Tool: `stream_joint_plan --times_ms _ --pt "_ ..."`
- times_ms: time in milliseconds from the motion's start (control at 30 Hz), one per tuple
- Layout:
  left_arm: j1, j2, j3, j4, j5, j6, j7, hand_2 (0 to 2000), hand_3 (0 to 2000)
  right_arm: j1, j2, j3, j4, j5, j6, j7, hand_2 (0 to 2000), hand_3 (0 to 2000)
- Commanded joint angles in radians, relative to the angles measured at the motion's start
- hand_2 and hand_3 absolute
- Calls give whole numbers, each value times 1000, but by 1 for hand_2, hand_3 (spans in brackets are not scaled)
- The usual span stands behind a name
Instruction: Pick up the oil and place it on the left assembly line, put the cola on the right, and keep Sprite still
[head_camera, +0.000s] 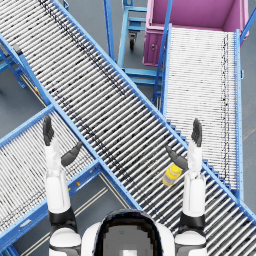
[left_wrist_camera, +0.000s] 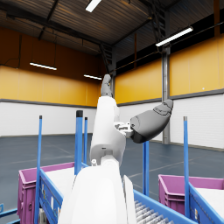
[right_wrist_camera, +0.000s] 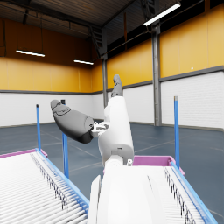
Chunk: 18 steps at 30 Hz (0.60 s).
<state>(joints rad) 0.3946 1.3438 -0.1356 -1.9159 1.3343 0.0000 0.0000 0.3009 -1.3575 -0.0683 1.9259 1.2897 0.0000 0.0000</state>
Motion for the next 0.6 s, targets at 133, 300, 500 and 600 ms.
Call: stream_joint_plan --times_ms 133,300,500,600 --pt "2 2 0 -2 0 0 0 0 0 -3 -4 -4 5 0 0 0 0 0" --pt "2 5 11 -5 0 0 0 0 0 -14 -10 -11 5 0 0 0 0 0" --pt "-11 11 13 -5 0 0 0 0 0 -59 -20 -3 19 0 0 0 0 0" --pt "-13 13 20 -17 0 0 0 0 0 -98 -24 12 35 0 0 0 0 0"
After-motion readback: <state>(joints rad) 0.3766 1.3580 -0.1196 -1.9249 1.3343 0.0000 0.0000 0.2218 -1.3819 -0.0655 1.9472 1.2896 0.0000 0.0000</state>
